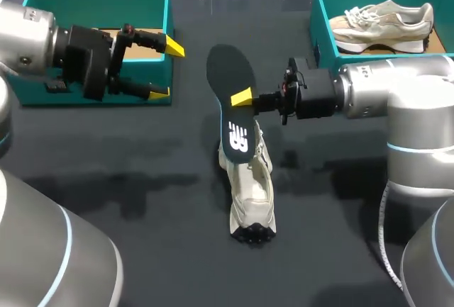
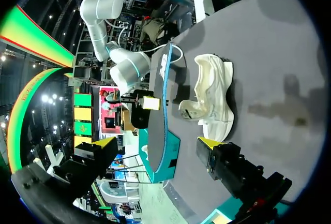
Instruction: Take the shoe out of the shoebox, open the shoe tongue, remove and reinsert the insole, then place the shoe into the shoebox
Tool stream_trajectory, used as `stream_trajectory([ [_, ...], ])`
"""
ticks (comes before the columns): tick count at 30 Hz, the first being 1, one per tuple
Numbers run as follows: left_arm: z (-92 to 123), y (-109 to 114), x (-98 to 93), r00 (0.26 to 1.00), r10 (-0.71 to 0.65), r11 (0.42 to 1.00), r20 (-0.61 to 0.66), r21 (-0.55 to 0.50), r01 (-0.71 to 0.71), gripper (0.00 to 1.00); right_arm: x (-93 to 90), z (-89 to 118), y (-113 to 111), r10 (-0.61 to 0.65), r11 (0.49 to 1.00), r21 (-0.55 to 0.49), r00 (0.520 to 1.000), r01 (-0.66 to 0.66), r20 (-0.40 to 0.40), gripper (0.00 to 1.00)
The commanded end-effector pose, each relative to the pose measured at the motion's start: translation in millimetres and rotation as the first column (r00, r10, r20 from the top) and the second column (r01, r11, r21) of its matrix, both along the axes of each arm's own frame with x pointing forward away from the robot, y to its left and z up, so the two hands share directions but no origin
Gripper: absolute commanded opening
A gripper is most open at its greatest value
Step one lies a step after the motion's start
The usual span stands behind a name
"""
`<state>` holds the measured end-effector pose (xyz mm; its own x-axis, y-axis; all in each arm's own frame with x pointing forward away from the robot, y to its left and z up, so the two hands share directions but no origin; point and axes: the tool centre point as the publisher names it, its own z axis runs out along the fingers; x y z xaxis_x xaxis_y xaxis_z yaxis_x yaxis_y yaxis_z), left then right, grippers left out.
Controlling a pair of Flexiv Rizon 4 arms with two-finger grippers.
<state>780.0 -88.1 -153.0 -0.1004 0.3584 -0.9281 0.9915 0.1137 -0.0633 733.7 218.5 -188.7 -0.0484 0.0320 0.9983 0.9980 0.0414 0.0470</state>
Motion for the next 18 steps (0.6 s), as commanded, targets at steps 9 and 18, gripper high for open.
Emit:
stream_trajectory([
  [9,-29,-25,-4.1,0.996,0.083,0.993,0.011,-0.082,-0.082,1.0,-21.7,-2,25,-0.102,0.995,0.005,0.995,0.102,-0.007,0.0],
  [18,-39,-36,-6.5,0.998,0.07,0.99,-0.005,-0.12,-0.07,0.94,-24.8,-8,26,-0.087,0.996,0.027,0.996,0.087,-0.027,0.0],
])
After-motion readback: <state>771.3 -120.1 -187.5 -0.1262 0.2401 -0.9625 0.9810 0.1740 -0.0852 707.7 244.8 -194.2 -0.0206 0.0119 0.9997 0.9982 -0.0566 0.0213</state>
